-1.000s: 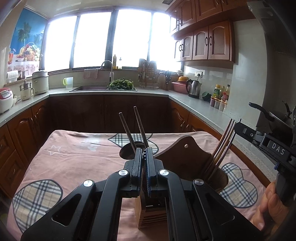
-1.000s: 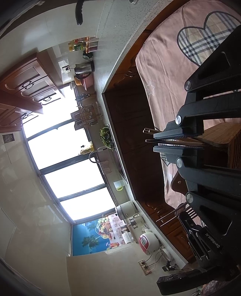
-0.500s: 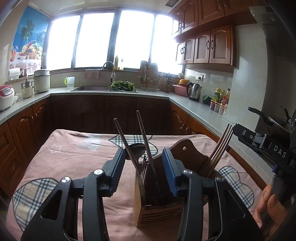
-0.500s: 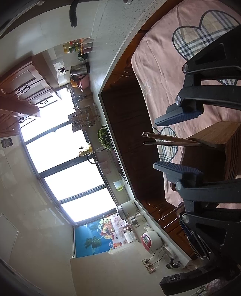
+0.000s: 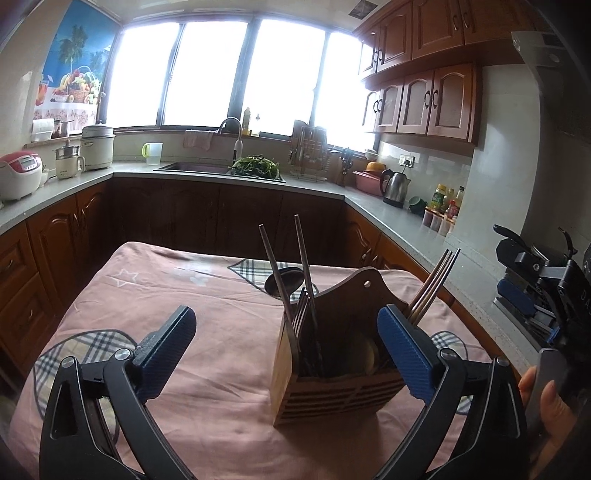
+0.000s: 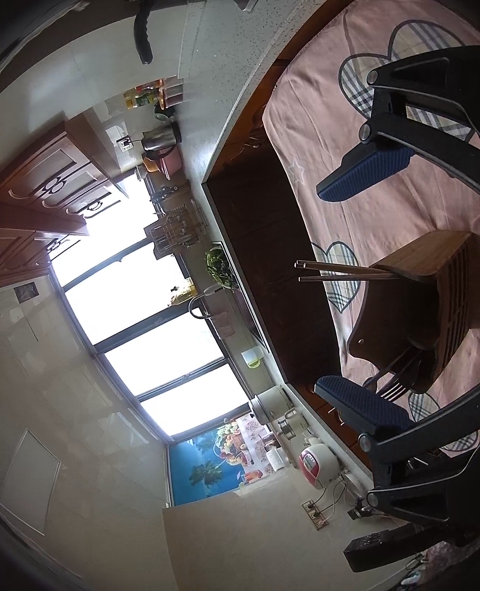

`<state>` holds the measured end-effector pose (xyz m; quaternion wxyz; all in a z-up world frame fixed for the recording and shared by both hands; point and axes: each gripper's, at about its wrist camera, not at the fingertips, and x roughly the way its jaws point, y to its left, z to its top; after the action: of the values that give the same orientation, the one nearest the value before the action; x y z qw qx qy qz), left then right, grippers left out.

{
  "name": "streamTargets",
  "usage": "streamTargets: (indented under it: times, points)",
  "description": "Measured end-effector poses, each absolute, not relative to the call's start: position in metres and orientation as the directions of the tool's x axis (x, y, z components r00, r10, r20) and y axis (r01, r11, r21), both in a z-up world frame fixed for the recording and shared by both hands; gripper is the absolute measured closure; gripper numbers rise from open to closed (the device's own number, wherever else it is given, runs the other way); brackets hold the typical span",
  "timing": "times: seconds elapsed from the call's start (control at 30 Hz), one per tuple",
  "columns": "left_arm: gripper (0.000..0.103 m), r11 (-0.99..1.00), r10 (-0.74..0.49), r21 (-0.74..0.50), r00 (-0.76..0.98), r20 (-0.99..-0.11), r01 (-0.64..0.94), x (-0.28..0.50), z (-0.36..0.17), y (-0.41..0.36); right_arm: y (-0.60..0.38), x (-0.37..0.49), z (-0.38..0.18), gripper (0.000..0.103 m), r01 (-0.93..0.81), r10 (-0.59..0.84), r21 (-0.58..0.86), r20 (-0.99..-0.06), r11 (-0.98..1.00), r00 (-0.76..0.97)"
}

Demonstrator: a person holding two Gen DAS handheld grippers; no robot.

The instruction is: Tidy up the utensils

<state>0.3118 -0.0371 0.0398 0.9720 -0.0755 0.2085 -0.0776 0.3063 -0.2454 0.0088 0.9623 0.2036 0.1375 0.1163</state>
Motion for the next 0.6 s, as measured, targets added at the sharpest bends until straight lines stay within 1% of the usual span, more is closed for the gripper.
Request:
streamTargets:
  times: [0.33, 0.6]
  points:
    - [0.0, 0.98, -0.158, -0.177, 0.895, -0.418, 0.09, 0.285, 0.045, -0.024, -0.237, 0.274, 0.013, 0.003, -0.204, 0.315, 0.426, -0.21, 0.882, 0.925]
    - [0.0, 0.975, -0.174, -0.203, 0.878, -0.446, 0.09, 0.244, 0.045, -0.01, -0.228, 0.232, 0.018, 0.003, -0.245, 0.358, 0.421, -0.212, 0.873, 0.91]
